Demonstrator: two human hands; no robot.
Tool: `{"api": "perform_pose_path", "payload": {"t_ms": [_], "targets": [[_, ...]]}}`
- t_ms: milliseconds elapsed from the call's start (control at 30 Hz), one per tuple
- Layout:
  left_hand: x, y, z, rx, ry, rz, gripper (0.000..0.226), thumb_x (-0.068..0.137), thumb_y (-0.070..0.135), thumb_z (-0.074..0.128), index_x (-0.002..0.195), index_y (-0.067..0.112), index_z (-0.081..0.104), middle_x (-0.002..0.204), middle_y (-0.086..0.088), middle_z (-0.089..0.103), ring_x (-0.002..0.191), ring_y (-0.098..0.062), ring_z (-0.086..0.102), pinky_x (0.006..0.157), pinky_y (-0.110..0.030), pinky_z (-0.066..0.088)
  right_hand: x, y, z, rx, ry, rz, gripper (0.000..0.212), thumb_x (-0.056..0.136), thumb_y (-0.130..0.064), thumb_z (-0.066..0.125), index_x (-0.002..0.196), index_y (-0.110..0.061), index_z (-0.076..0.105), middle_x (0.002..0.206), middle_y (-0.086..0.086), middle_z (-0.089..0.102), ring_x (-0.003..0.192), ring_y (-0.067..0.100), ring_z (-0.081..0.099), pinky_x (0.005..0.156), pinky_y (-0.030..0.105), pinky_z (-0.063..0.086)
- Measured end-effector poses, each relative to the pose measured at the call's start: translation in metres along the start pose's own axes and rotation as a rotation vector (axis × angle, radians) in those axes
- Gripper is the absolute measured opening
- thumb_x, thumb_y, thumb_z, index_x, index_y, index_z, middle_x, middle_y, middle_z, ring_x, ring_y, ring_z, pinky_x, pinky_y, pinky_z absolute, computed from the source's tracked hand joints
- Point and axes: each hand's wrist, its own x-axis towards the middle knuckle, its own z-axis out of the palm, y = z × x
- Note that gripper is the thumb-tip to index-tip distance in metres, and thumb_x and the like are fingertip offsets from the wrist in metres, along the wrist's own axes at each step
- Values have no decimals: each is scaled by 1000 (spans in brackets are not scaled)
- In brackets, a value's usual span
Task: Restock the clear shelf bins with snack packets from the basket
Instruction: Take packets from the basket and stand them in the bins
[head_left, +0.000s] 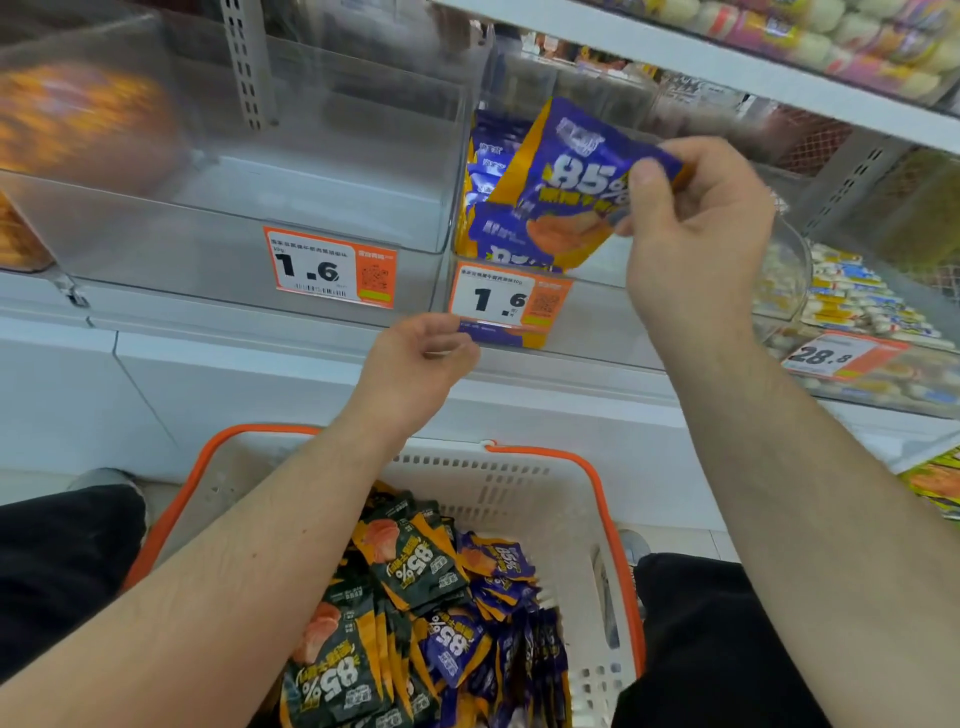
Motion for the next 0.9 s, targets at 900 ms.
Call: {"api": "perform_pose_path", "payload": {"t_ms": [900], "targets": [[-38, -108, 17, 671, -469, -151, 21, 88, 22, 65, 109, 23, 65, 105, 7, 66, 100, -12, 62, 89, -27, 49, -103, 68, 17, -405, -788, -137, 8, 83, -13, 61, 84, -14, 69, 82, -2, 67, 68, 7, 47, 70, 30, 49]]}}
